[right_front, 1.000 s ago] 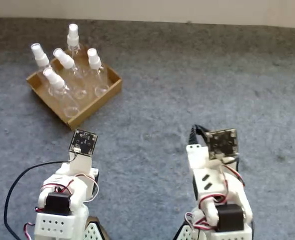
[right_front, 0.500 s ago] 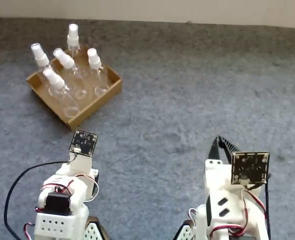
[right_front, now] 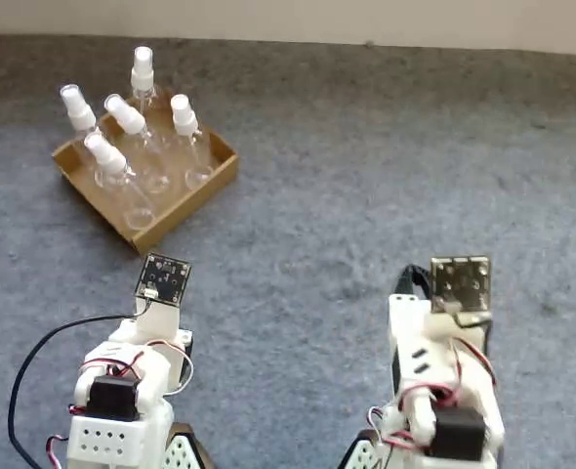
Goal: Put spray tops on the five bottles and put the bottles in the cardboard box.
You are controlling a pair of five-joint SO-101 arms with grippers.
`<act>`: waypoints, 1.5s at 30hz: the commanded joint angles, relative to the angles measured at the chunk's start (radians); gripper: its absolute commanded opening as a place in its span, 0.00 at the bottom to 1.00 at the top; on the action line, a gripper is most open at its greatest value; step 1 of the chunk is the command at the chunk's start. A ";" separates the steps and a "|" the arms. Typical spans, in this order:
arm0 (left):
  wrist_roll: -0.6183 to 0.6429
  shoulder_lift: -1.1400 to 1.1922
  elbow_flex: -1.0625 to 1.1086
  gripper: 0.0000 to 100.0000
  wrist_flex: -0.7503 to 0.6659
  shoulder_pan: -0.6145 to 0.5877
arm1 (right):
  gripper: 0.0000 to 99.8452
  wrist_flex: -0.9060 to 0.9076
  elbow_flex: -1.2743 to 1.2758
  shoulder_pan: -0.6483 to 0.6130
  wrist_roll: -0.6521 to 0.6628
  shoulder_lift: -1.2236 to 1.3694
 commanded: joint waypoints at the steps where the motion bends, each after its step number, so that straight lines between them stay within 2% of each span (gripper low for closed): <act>1: -0.003 -0.008 0.022 0.01 0.003 0.007 | 0.00 -0.147 0.157 0.012 0.008 -0.002; 7: -0.003 -0.008 0.022 0.01 0.003 0.007 | 0.00 -0.237 0.349 0.007 0.008 -0.002; 11: -0.003 -0.008 0.022 0.01 0.003 0.007 | 0.00 -0.236 0.410 -0.064 0.008 0.001; 20: -0.003 -0.008 0.022 0.01 0.003 0.007 | 0.00 -0.050 0.418 -0.114 0.002 -0.001; 26: -0.003 -0.008 0.022 0.01 0.003 0.007 | 0.00 0.199 0.418 -0.117 0.006 -0.001; 45: -0.003 -0.008 0.022 0.01 0.003 0.008 | 0.00 0.193 0.417 -0.113 0.000 0.002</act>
